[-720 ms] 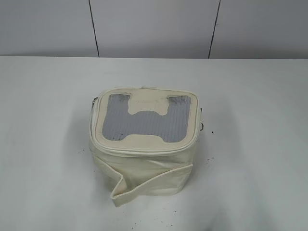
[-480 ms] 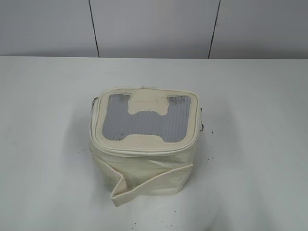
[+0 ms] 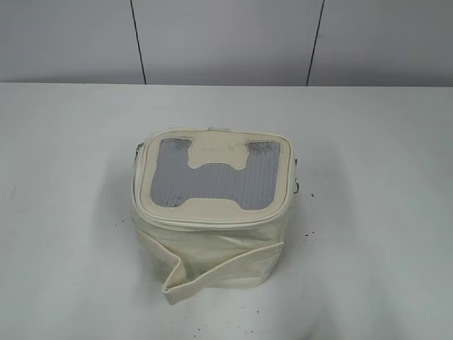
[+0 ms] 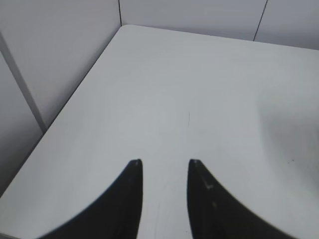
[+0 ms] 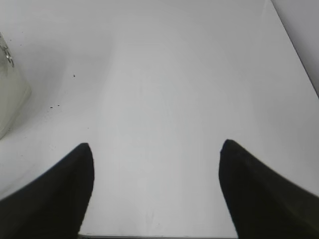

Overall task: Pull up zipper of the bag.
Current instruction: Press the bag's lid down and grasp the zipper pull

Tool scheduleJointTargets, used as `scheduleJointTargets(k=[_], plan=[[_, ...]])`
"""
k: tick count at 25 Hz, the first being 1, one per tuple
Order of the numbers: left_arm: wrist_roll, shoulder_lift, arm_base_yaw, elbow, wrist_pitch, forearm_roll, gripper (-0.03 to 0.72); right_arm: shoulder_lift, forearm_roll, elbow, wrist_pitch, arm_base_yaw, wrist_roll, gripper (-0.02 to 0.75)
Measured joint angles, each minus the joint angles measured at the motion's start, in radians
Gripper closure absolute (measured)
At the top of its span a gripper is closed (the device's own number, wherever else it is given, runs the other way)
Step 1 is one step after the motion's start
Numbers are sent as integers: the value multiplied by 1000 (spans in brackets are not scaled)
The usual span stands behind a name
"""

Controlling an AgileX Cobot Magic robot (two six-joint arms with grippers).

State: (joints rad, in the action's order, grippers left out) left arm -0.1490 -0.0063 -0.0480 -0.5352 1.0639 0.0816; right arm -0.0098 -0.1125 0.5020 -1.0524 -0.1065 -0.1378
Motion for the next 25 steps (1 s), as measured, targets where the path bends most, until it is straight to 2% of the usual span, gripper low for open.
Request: scheduleJointTargets(k=[16,25], plan=[[0,0,4,0,0,0,445,0,-1,0,0,0,0,153],[0,0,97,0,-1,-57,445,0,-16,0,0,0,0,153]])
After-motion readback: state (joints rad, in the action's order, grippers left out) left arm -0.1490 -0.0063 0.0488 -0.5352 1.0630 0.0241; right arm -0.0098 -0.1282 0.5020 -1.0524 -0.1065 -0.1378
